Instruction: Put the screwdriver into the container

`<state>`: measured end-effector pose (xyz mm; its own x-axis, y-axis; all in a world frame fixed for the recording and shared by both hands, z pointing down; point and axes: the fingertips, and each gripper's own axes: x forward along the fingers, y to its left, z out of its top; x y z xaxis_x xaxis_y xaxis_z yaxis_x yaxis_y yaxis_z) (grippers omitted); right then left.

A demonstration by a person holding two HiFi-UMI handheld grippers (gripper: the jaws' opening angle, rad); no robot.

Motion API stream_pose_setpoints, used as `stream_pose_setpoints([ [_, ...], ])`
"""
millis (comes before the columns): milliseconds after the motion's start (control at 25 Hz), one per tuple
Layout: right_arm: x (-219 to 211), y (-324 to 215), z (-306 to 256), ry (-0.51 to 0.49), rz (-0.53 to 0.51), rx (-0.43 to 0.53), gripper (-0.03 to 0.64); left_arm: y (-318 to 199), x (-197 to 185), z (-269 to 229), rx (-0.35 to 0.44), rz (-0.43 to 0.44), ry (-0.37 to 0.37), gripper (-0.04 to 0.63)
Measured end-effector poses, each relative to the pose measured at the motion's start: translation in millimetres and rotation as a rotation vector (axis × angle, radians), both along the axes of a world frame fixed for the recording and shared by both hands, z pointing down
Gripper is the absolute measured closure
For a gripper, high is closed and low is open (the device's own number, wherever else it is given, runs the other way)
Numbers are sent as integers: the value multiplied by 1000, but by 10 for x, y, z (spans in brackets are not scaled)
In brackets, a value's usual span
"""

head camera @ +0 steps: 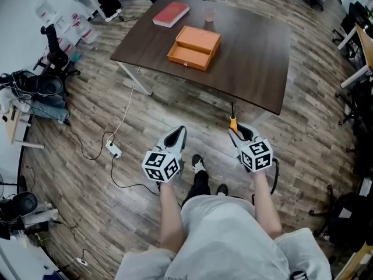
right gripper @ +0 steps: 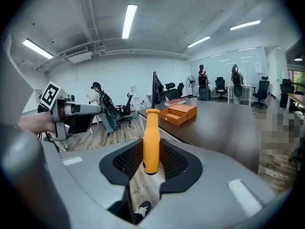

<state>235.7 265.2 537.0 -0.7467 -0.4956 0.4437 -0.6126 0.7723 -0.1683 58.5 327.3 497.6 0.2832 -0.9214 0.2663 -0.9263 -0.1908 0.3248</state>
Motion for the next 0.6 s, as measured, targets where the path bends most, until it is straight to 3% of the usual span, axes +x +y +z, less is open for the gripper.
stream_pose_setpoints([
  [360,-481,-870,-90,-1,80,6,509,-1001,-537,-136,22,91,-1,541],
  [600,-808,-1286,-148,-15,116,30,508,-1371,-864,-147,28,138,0,541],
])
